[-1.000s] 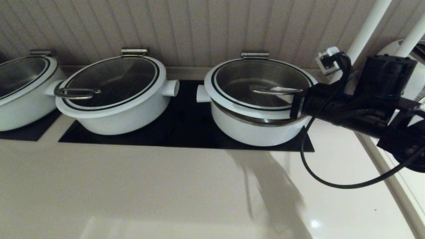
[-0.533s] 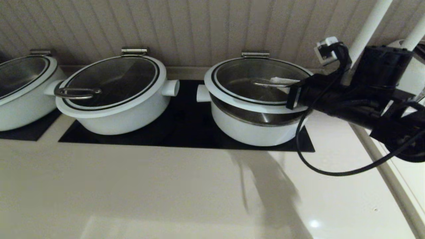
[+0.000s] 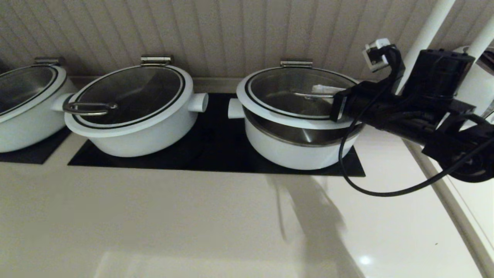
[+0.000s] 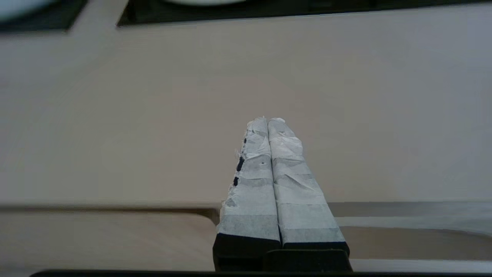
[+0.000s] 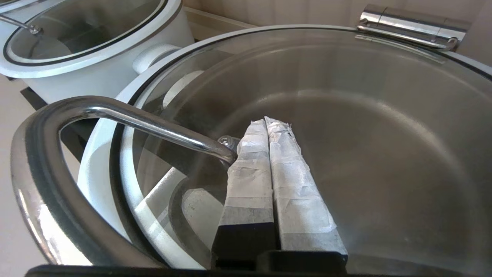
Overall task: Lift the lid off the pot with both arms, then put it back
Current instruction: Open the food pot lid a small opening with the right arm, then hold the pot lid with the left arm
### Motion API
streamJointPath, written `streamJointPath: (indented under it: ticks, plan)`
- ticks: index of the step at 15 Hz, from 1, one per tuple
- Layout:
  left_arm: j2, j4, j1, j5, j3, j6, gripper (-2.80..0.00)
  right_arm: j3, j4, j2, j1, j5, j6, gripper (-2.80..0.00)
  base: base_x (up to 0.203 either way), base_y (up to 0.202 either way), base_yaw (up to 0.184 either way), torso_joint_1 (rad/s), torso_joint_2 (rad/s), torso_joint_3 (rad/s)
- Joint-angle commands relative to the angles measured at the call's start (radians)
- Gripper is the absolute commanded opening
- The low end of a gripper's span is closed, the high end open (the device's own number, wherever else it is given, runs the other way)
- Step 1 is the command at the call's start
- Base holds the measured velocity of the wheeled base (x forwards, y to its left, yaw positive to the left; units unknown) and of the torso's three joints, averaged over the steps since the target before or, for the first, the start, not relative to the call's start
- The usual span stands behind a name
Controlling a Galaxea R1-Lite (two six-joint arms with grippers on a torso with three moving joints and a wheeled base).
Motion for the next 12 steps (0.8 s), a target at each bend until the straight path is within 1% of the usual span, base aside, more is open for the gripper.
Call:
streamJointPath:
  ticks: [1,2,3,4,6,7,9,10,12]
  plan:
    - [0.0,-0.006,0.001,-0.019,0.0,0.034,-2.8,-0.003,-0.004,0.001,-0.001,0.001,0.001,-2.8,0.0,0.0,0.0,0.0,0.0,0.0]
    - [0.0,-0.019,0.001,-0.034,-0.001,0.056,-2.8,-0.005,-0.004,0.001,-0.001,0.001,0.001,-2.8,0.0,0.0,0.0,0.0,0.0,0.0]
    - [0.001,-0.024,0.001,-0.04,-0.008,0.066,-2.8,-0.008,-0.004,0.001,-0.001,0.001,0.001,-2.8,0.0,0.0,0.0,0.0,0.0,0.0]
    - [0.006,-0.019,0.0,-0.047,-0.038,0.066,-2.8,-0.009,-0.004,0.001,-0.001,0.001,0.001,-2.8,0.0,0.0,0.0,0.0,0.0,0.0]
    - [0.051,-0.016,0.001,-0.141,-0.109,0.063,-2.8,-0.012,-0.004,0.001,-0.001,0.001,0.001,-2.8,0.0,0.0,0.0,0.0,0.0,0.0]
    - [0.09,-0.019,0.001,-0.167,-0.136,0.064,-2.8,-0.014,-0.004,0.001,-0.001,0.001,0.001,-2.8,0.0,0.0,0.0,0.0,0.0,0.0]
    - [0.189,-0.038,0.001,-0.197,-0.187,0.064,-2.8,-0.022,-0.004,0.001,-0.001,0.001,0.0,-2.8,0.0,0.0,0.0,0.0,0.0,0.0]
    - [0.25,-0.063,0.001,-0.207,-0.211,0.064,-2.8,-0.026,-0.004,0.001,-0.001,0.0,0.001,-2.8,0.0,0.0,0.0,0.0,0.0,0.0]
    - [0.418,-0.162,0.0,-0.226,-0.258,0.063,-2.8,-0.031,-0.004,0.001,-0.001,0.0,0.001,-2.8,0.0,0.0,0.0,0.0,0.0,0.0]
